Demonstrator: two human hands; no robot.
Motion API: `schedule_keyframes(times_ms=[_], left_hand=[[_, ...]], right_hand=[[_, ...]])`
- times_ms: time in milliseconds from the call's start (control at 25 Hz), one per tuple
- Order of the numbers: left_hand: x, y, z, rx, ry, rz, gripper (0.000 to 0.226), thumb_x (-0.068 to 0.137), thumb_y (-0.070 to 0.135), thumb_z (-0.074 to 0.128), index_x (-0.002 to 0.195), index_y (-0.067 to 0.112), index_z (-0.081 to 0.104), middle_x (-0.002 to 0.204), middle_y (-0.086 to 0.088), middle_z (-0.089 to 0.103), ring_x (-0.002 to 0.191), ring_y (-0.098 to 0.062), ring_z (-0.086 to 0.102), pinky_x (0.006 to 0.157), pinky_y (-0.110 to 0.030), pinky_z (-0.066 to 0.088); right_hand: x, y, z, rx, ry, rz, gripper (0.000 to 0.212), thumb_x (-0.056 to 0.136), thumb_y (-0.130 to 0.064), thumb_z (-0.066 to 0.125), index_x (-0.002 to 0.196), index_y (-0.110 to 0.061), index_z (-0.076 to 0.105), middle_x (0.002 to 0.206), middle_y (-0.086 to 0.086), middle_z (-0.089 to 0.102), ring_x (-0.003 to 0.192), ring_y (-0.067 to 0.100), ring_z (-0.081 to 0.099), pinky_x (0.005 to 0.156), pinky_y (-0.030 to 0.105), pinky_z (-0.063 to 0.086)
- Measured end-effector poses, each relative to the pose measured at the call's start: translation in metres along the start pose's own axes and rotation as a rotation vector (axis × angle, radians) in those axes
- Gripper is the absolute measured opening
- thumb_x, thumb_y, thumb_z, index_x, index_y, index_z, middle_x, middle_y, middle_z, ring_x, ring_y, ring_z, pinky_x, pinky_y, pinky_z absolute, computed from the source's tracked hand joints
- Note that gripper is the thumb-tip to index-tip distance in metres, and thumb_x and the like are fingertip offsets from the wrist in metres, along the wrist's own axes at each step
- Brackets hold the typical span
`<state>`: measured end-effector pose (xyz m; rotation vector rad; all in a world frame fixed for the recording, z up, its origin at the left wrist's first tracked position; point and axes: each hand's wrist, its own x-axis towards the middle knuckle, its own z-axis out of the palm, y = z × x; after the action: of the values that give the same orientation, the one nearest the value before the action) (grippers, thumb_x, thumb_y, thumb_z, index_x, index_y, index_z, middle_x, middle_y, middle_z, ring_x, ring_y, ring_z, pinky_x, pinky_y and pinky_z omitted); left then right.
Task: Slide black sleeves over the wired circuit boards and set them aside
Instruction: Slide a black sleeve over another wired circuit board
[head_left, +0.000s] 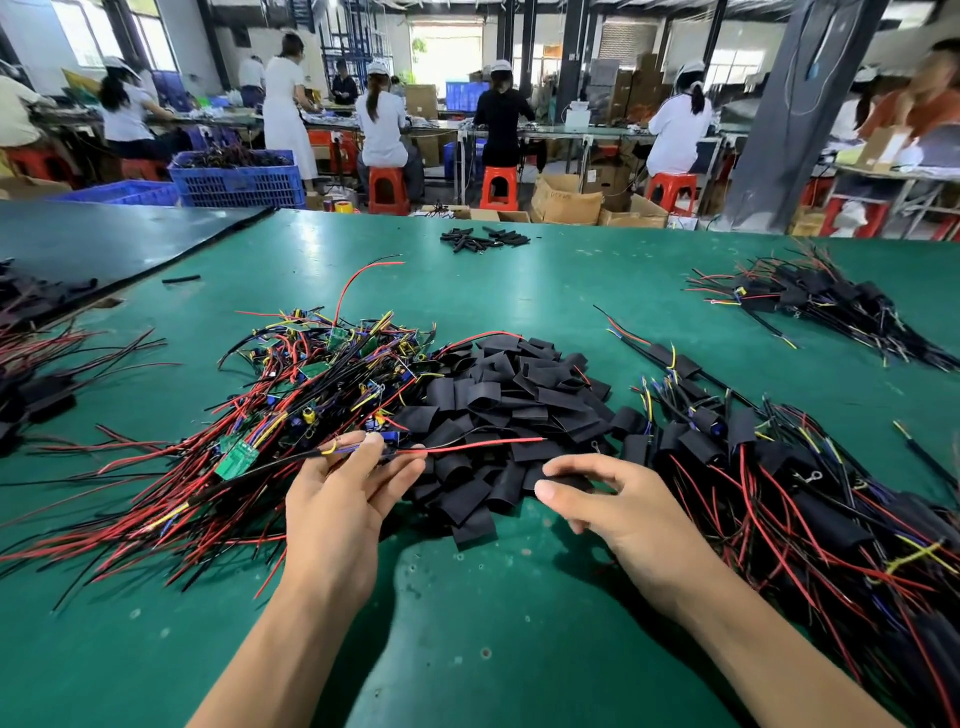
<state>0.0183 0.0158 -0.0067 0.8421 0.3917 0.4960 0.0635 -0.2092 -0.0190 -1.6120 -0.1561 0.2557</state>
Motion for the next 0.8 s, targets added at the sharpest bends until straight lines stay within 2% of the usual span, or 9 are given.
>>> schedule_keyframes(times_ms=[80, 160, 240, 320, 440, 560, 800], left_hand=[[0.000, 0.001, -0.001, -0.001, 0.006, -0.013, 0.009, 0.096, -0.002, 0.057, 0.105, 0.002, 0.055, 0.067, -0.002, 0.069, 0.073, -0.029, 0.074, 0.067, -0.028, 0.060], [0.000, 0.001, -0.002, 0.009, 0.011, -0.021, 0.007, 0.096, -0.002, 0.058, 0.101, 0.002, 0.055, 0.069, -0.003, 0.068, 0.073, -0.029, 0.074, 0.066, -0.028, 0.060], [0.001, 0.000, -0.001, 0.017, 0.015, -0.036, 0.005, 0.095, -0.002, 0.058, 0.097, 0.002, 0.055, 0.068, -0.001, 0.068, 0.072, -0.027, 0.074, 0.066, -0.028, 0.060], [0.001, 0.001, -0.001, 0.012, 0.018, -0.059, 0.005, 0.095, -0.002, 0.058, 0.094, 0.001, 0.056, 0.063, 0.000, 0.068, 0.070, -0.025, 0.074, 0.065, -0.026, 0.060], [0.002, 0.001, 0.000, 0.010, 0.016, -0.098, 0.007, 0.096, -0.001, 0.058, 0.089, -0.001, 0.057, 0.063, -0.003, 0.068, 0.068, -0.023, 0.074, 0.064, -0.024, 0.060], [0.000, 0.001, 0.002, 0.013, 0.005, -0.135, 0.006, 0.096, 0.000, 0.058, 0.089, -0.002, 0.059, 0.064, -0.007, 0.069, 0.068, -0.022, 0.074, 0.062, -0.022, 0.060], [-0.001, 0.001, 0.006, -0.037, -0.003, -0.220, 0.009, 0.096, 0.004, 0.059, 0.090, -0.002, 0.059, 0.066, -0.011, 0.070, 0.068, -0.021, 0.075, 0.057, -0.019, 0.058]], right_hand=[[0.002, -0.002, 0.002, 0.243, -0.052, 0.064, 0.042, 0.057, -0.026, 0.090, 0.095, -0.011, 0.079, 0.083, 0.006, 0.069, 0.069, 0.016, 0.059, 0.069, 0.024, 0.051], [0.002, -0.004, 0.002, 0.441, -0.110, 0.100, 0.037, 0.063, -0.014, 0.084, 0.098, -0.003, 0.078, 0.093, 0.013, 0.071, 0.083, 0.020, 0.069, 0.074, 0.024, 0.056], [0.003, -0.005, 0.000, 0.534, -0.118, 0.119, 0.035, 0.067, -0.003, 0.078, 0.101, 0.003, 0.076, 0.104, 0.020, 0.072, 0.099, 0.028, 0.073, 0.080, 0.026, 0.059], [0.003, -0.005, 0.000, 0.559, -0.100, 0.121, 0.037, 0.065, 0.001, 0.078, 0.102, 0.005, 0.075, 0.106, 0.023, 0.071, 0.103, 0.033, 0.072, 0.080, 0.027, 0.059], [0.001, -0.007, 0.002, 0.500, -0.066, 0.073, 0.039, 0.058, -0.010, 0.085, 0.096, -0.004, 0.078, 0.093, 0.013, 0.074, 0.089, 0.023, 0.074, 0.072, 0.024, 0.058], [0.001, -0.006, 0.006, 0.419, -0.025, 0.006, 0.034, 0.054, -0.019, 0.088, 0.087, -0.014, 0.080, 0.083, 0.003, 0.070, 0.067, 0.012, 0.062, 0.061, 0.022, 0.051], [-0.005, -0.001, 0.019, 0.490, 0.006, -0.084, 0.029, 0.053, -0.022, 0.091, 0.079, -0.020, 0.076, 0.078, 0.003, 0.068, 0.066, 0.016, 0.064, 0.067, 0.025, 0.055]])
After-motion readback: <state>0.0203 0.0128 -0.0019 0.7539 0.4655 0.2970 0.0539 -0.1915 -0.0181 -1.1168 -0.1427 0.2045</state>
